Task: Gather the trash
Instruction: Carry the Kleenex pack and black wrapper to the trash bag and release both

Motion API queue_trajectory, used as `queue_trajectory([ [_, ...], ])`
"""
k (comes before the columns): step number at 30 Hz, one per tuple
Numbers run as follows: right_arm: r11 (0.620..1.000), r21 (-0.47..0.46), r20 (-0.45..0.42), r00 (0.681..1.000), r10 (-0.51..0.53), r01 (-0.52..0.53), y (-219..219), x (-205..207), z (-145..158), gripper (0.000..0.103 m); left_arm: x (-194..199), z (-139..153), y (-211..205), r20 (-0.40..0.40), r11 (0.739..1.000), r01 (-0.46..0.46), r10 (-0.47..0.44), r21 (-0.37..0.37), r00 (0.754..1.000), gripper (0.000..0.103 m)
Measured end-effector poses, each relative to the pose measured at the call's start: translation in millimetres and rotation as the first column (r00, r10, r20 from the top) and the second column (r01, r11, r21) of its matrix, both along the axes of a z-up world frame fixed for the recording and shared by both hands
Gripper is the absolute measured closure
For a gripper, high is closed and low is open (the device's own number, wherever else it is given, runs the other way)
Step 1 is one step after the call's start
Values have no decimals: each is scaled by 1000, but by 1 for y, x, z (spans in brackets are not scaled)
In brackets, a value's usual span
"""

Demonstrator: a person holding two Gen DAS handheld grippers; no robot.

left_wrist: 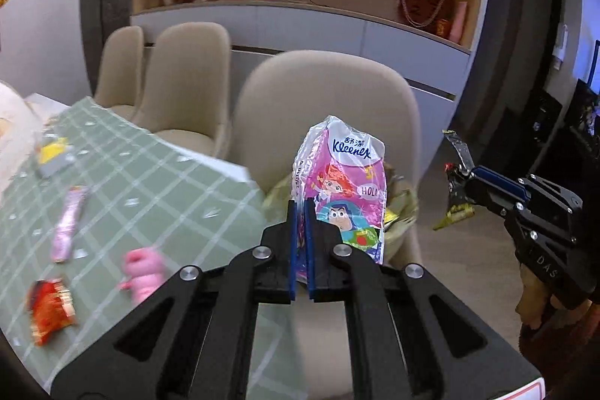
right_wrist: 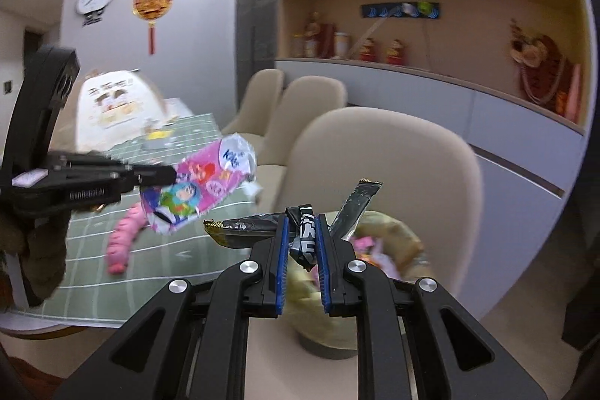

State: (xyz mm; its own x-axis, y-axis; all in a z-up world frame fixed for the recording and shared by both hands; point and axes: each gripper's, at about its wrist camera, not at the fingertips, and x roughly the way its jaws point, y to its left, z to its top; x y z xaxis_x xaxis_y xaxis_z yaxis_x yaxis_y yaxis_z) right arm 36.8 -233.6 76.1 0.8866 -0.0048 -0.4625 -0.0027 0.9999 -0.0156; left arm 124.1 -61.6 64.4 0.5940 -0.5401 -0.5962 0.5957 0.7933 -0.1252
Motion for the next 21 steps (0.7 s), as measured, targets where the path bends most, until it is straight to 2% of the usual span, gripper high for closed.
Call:
queue_trajectory([
  [5, 997, 28, -8, 997, -78, 78, -43, 9, -4, 88, 25, -19, -44, -100, 1000, 5, -6, -14, 995, 99],
  [10, 990, 69, -46, 991, -123, 126, -80, 22, -20, 88, 45, -38, -81, -144, 1000, 7, -6, 10, 990, 99],
  [21, 981, 120, -125, 983, -136, 151, -112, 65, -47, 88, 98, -84, -142, -252, 996, 3, 20, 90, 967, 99],
])
